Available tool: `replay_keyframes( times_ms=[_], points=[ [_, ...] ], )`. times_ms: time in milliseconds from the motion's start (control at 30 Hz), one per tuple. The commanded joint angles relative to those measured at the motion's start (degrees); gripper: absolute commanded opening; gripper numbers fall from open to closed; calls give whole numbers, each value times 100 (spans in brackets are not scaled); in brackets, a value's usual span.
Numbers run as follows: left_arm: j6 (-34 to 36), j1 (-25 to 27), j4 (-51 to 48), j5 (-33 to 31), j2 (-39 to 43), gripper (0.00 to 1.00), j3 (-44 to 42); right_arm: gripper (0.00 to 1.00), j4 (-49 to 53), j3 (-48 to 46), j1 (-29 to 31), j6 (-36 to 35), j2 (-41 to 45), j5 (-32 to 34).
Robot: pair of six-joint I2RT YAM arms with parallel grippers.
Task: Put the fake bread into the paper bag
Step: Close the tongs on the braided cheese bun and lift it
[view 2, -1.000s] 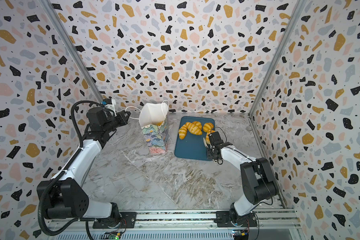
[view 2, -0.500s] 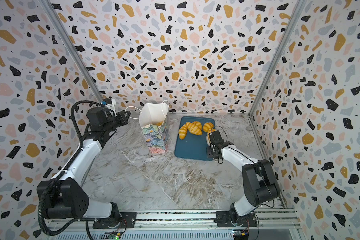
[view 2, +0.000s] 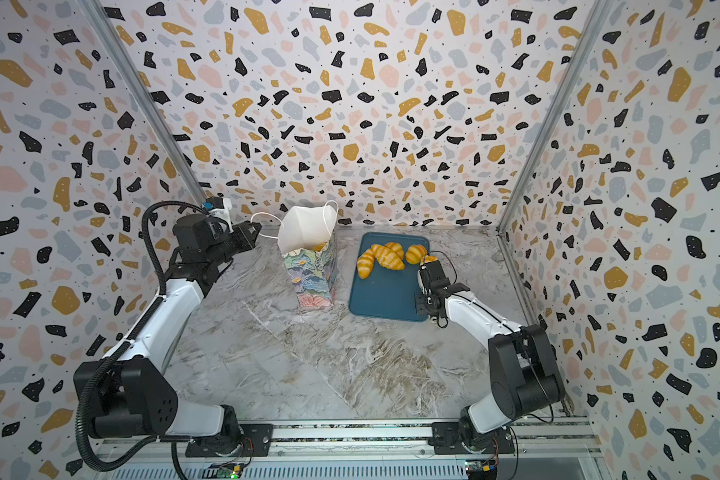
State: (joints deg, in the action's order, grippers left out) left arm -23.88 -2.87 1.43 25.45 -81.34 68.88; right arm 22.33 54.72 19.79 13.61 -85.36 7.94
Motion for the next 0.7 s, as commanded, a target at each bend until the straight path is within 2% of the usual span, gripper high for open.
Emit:
replay_keyframes(
  times_ms=[0, 367, 667],
  points=[
    [-65, 15, 244, 133, 53, 0, -33, 27, -40, 145, 164, 103, 550, -62],
    [-349, 15, 522, 303, -171, 0, -138, 27, 75, 78, 840, 672, 930, -68],
    [-280, 15, 548, 268, -172, 0, -135, 25, -409, -193, 1131, 702, 1227, -172]
  ],
)
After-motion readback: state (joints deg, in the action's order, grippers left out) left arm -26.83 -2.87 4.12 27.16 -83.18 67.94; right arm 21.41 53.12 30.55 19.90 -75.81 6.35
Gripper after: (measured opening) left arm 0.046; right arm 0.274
